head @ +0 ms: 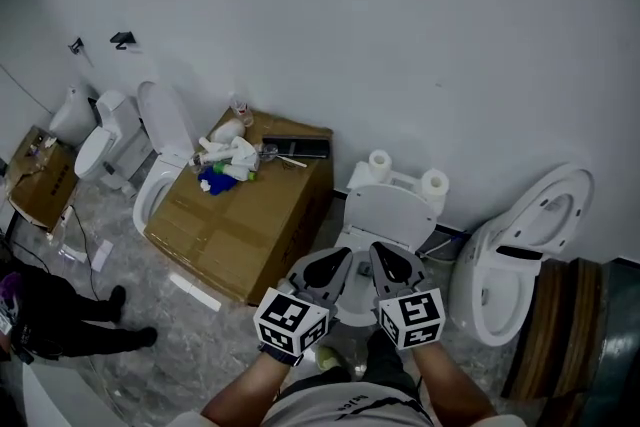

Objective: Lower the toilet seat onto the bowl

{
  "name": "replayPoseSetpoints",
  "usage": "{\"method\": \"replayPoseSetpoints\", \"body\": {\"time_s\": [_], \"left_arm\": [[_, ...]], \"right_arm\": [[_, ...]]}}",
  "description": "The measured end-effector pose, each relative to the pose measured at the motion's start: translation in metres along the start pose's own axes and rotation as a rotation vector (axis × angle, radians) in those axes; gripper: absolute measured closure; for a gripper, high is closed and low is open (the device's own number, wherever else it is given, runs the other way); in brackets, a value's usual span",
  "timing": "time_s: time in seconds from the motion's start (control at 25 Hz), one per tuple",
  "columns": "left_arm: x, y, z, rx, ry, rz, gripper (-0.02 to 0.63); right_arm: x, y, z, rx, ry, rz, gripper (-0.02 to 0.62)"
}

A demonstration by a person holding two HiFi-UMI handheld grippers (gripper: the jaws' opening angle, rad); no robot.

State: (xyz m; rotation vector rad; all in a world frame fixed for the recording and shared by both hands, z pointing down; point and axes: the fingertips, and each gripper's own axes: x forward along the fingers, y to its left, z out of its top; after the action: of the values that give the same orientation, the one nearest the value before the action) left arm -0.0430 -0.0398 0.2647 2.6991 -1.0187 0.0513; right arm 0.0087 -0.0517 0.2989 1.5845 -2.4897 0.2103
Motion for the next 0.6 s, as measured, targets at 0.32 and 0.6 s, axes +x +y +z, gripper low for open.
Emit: {"method": "replayPoseSetpoints", "body": {"time_s": [0.32, 0.6], "left_arm": [[0.007, -0.005, 0.029, 0.026, -0.017, -0.011, 0.598], [0.01, -0.007, 0.039, 0.038, -0.035, -0.016, 0.598]], "right_arm": [[-0.006, -0.006, 0.032, -0.028, -0.048, -0.008, 0.58], [-0.007, -0.006, 0.044, -0.069, -0.058, -0.013, 0.58]]}}
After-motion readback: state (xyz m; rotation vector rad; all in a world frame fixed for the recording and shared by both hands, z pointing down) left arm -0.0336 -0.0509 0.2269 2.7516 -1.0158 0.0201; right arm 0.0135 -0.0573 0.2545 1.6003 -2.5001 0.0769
